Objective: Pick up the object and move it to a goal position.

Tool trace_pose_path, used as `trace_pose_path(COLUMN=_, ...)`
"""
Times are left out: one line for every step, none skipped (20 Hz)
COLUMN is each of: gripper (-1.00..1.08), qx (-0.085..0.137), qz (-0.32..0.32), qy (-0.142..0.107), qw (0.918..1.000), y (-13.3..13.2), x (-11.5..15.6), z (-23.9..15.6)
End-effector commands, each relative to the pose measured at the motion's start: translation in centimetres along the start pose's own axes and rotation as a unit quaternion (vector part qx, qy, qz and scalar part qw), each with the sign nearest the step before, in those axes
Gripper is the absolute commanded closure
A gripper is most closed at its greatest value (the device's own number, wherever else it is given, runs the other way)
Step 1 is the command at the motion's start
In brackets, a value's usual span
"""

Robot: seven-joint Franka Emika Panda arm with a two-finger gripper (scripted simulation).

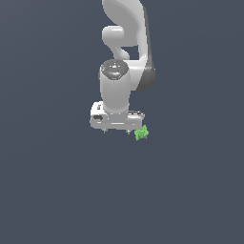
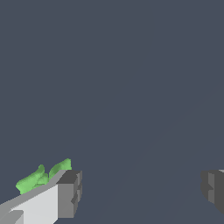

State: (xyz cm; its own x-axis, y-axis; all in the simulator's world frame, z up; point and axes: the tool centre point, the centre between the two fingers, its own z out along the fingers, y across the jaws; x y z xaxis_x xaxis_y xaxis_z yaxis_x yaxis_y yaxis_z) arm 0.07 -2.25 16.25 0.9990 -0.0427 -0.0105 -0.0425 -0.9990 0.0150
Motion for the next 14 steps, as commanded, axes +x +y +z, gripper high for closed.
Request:
trace_pose_path(gripper=-0.92, qx=0.0, qz=0.0, qy=0.0, qw=1.0, y=0.0, x=0.0, z=0.0)
trace_pose_path(gripper=-0.92, qx=0.0, qz=0.0, qy=0.0, qw=1.0, y=0.0, x=0.0, z=0.0)
trace_pose_path(gripper=-0.92, qx=-0.001, qz=-0.001, qy=-0.001, qw=1.0, y=0.1, x=-0.1, z=0.1)
trace_pose_path(gripper=-0.92, qx=-0.001, qz=-0.003, qy=-0.002, qw=1.0, y=0.2, x=-0.1, z=0.2)
trace_pose_path(gripper=-0.92, qx=-0.002, qz=-0.005, qy=-0.004, qw=1.0, y=0.3, x=-0.2, z=0.4)
trace_pose_path(gripper=-0.92, qx=-0.003, qz=-0.008, qy=-0.007, qw=0.9999, y=0.5, x=-0.3, z=0.6)
trace_pose_path(gripper=-0.92, qx=-0.004, qz=-0.011, qy=-0.009, qw=0.9999, y=0.7, x=-0.4, z=0.8)
trace_pose_path(gripper=-0.92, qx=-0.006, qz=-0.013, qy=-0.012, qw=0.9998, y=1.0, x=-0.5, z=1.0)
trace_pose_path(gripper=-0.92, qx=-0.006, qz=-0.015, qy=-0.014, qw=0.9998, y=1.2, x=-0.6, z=1.1)
trace_pose_path(gripper=-0.92, qx=-0.007, qz=-0.016, qy=-0.015, qw=0.9997, y=1.3, x=-0.6, z=1.2)
trace_pose_path(gripper=-0.92, qx=-0.007, qz=-0.016, qy=-0.016, qw=0.9997, y=1.5, x=-0.6, z=1.2)
trace_pose_path(gripper=-0.92, qx=-0.007, qz=-0.015, qy=-0.016, qw=0.9997, y=1.5, x=-0.6, z=1.2)
trace_pose_path(gripper=-0.92, qx=-0.007, qz=-0.015, qy=-0.016, qw=0.9997, y=1.5, x=-0.6, z=1.1)
trace_pose_path(gripper=-0.92, qx=-0.007, qz=-0.015, qy=-0.015, qw=0.9997, y=1.4, x=-0.6, z=1.1)
